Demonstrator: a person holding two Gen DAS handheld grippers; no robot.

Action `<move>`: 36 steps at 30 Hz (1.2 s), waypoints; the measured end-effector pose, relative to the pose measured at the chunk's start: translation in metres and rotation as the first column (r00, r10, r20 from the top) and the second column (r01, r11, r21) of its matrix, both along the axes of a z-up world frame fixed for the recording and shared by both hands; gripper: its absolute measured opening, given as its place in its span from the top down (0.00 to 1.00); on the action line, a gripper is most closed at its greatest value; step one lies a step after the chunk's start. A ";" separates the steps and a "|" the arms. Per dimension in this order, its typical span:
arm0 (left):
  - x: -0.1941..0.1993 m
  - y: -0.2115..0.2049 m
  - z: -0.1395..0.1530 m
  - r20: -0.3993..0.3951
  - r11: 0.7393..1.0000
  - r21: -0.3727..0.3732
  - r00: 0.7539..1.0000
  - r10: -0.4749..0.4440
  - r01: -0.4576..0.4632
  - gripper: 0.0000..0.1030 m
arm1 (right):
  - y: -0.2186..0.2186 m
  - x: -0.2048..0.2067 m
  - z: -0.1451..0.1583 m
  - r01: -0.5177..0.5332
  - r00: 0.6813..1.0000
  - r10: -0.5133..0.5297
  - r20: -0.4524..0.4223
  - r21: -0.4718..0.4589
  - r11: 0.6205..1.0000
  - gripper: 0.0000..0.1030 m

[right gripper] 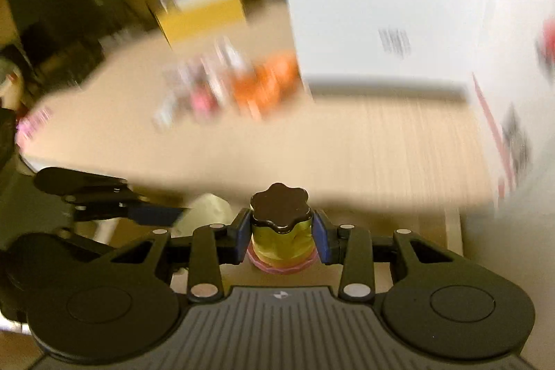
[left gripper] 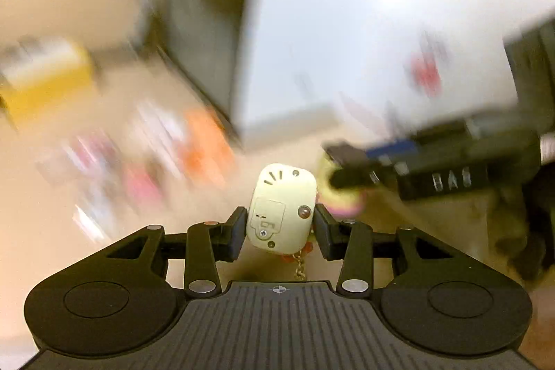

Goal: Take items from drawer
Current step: 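Lift the white keychain and yellow-pink toy out and set them on the desktop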

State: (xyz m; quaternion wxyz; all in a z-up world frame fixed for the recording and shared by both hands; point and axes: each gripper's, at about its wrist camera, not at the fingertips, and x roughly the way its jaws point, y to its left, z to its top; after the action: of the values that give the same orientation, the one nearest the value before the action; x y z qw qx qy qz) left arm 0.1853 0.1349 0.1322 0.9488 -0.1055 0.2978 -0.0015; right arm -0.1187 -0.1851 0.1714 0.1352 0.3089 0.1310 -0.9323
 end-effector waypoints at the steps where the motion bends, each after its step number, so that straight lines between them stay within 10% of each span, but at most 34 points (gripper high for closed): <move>1: 0.000 0.012 0.015 0.045 0.999 0.025 0.998 0.047 -0.048 0.56 | -0.010 -0.003 0.015 -0.022 0.999 0.023 -0.050 0.003 1.000 0.64; 7: 0.015 0.079 0.028 0.104 0.965 0.031 0.961 0.255 -0.259 0.56 | -0.056 -0.039 0.051 -0.103 0.968 0.115 -0.222 0.065 0.993 0.64; 14: 0.017 0.124 -0.027 -0.049 0.932 0.019 0.930 0.363 -0.363 0.56 | -0.070 -0.082 0.009 -0.055 0.986 0.073 -0.152 0.119 0.991 0.64; 36: 0.042 0.157 -0.086 -0.129 0.936 -0.085 0.936 0.329 -0.341 0.55 | -0.076 -0.131 -0.046 -0.010 0.992 0.035 -0.121 0.201 0.979 0.64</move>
State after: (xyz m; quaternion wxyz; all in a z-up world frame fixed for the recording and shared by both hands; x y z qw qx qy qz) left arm 0.2278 0.2917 0.0466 0.9099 -0.2047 0.3279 0.1505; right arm -0.2492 -0.2616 0.1255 0.1054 0.2608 0.2358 -0.9302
